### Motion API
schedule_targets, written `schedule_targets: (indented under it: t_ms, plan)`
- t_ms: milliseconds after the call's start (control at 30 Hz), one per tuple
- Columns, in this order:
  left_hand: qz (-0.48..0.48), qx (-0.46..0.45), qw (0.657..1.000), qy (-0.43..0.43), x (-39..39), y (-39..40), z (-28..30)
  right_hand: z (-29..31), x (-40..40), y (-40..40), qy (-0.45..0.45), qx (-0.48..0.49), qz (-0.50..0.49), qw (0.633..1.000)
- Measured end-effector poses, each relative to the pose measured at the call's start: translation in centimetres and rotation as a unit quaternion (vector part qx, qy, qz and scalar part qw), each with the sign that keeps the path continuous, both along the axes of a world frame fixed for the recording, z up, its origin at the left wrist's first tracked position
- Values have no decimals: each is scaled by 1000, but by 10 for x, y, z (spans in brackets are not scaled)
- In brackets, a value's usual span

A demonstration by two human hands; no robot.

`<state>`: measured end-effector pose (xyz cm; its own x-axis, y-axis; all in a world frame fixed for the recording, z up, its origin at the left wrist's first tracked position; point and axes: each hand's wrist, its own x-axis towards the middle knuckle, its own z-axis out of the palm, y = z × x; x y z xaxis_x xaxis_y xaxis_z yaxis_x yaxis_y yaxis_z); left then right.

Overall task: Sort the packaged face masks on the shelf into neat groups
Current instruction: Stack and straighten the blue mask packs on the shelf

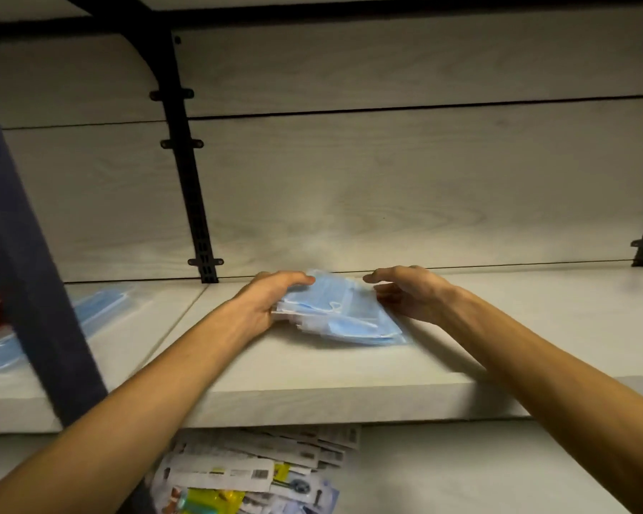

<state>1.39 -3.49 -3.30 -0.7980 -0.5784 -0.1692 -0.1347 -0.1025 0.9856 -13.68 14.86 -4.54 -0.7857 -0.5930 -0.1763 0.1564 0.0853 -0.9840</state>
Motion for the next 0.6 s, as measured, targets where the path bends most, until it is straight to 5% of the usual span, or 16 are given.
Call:
schedule_targets:
  t_ms: [133,333,600]
  plan:
    - [6,-13,999,34,-35,29,0,-2,-40,27,39,-11,27,999]
    - [1,-97,974,203,-90,68,2,-1,-90,57,91,50,21,994]
    - [-2,-249,938,241,-147,90,-18,9,-122,61,190,-85,-91,974]
